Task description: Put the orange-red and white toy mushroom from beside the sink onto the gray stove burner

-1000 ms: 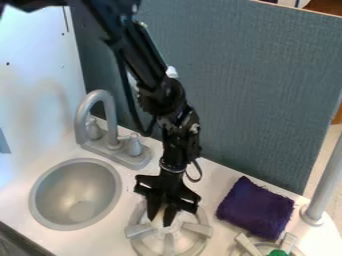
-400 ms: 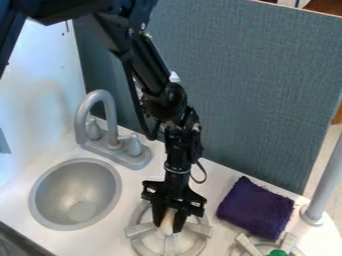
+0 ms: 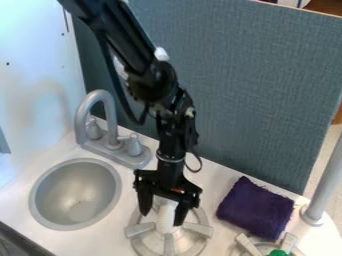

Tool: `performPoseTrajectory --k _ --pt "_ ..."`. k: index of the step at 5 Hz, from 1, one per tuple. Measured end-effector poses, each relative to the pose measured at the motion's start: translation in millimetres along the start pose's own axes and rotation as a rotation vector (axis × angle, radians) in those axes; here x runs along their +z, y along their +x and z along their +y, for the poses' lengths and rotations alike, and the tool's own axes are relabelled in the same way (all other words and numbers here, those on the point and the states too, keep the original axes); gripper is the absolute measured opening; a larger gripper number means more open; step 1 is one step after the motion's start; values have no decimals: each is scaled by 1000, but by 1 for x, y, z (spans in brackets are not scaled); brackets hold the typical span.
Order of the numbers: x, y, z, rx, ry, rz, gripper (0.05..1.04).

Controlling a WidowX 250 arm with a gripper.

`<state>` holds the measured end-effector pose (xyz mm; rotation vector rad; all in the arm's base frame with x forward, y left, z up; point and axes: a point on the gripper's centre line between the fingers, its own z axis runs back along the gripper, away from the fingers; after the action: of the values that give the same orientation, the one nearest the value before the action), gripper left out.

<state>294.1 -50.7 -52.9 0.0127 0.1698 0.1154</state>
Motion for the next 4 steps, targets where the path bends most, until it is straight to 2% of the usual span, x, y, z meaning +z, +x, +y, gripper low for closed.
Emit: performPoseTrajectory --k 1,2,3,4 --pt "16 -3 -18 -103 56 -15 1003" --pt "31 5 -48 -240 107 -80 1001" --pt "39 18 -71 -320 148 -150 1001" --pt "46 30 -84 -323 123 -216 1001"
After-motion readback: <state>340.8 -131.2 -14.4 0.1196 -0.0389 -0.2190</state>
